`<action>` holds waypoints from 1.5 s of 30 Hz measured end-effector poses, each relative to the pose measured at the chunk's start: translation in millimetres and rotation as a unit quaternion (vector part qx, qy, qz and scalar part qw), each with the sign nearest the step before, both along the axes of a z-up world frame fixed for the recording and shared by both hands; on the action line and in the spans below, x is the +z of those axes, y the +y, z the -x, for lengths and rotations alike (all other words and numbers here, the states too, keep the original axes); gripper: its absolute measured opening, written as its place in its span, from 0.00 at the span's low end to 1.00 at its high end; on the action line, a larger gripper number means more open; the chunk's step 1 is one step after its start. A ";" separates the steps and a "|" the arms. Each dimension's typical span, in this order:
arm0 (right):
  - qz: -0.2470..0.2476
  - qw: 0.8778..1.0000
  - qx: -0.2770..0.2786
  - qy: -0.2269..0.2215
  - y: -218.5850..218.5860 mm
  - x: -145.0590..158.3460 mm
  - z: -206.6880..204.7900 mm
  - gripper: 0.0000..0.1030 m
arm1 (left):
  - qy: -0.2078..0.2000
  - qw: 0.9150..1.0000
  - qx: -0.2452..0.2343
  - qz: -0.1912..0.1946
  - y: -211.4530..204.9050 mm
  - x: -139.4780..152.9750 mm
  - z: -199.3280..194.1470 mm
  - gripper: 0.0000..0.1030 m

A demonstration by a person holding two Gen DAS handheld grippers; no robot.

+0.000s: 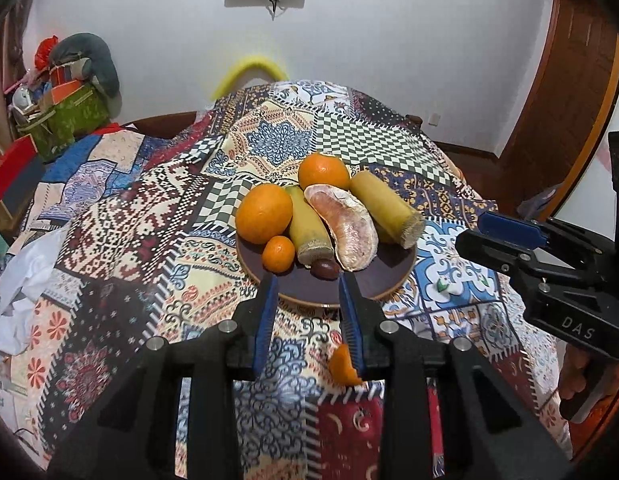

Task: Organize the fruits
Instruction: 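Withdraw both tools from the plate, then grasp the orange on the quilt with the right tool while the left tool grasps another dark date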

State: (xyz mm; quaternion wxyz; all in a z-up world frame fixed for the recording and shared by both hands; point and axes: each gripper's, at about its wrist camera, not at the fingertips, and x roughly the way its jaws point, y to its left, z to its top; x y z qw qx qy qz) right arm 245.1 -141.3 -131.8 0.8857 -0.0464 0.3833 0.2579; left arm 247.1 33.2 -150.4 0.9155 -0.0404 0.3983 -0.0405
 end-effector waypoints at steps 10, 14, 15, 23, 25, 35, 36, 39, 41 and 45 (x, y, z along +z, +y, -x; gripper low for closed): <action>0.003 1.000 0.015 -0.014 8.0 9.2 32.2 0.53 | 0.000 1.000 0.005 -0.009 9.0 1.5 41.5 0.41; 0.010 0.999 0.031 0.002 20.3 -3.8 37.2 0.53 | 0.014 1.000 0.013 0.003 16.4 -10.0 47.8 0.41; 0.011 0.999 0.037 0.008 23.8 -8.3 38.2 0.53 | 0.019 1.000 0.015 0.007 18.2 -13.6 47.7 0.41; 0.018 0.997 0.059 0.048 47.1 -40.0 36.0 0.53 | 0.047 0.998 0.024 0.023 25.4 -39.1 44.2 0.41; 0.012 0.996 0.063 0.063 49.9 -48.2 33.4 0.53 | 0.055 0.998 0.028 0.031 28.1 -46.5 41.4 0.41; 0.016 0.991 0.079 0.106 68.0 -77.2 25.7 0.48 | 0.079 0.996 0.036 0.031 35.8 -67.4 30.4 0.41; 0.015 0.991 0.078 0.112 68.1 -79.4 23.9 0.42 | 0.079 0.996 0.036 0.029 35.8 -67.8 30.1 0.41; 0.011 0.989 0.081 0.127 67.6 -83.3 21.8 0.35 | 0.079 0.996 0.035 0.027 36.1 -67.8 29.0 0.41; 0.012 0.989 0.083 0.124 67.2 -82.0 24.0 0.34 | 0.078 0.996 0.035 0.027 35.7 -66.7 29.8 0.41; 0.010 0.990 0.077 0.118 61.9 -76.3 27.1 0.34 | 0.079 0.996 0.031 0.032 32.2 -63.4 32.0 0.41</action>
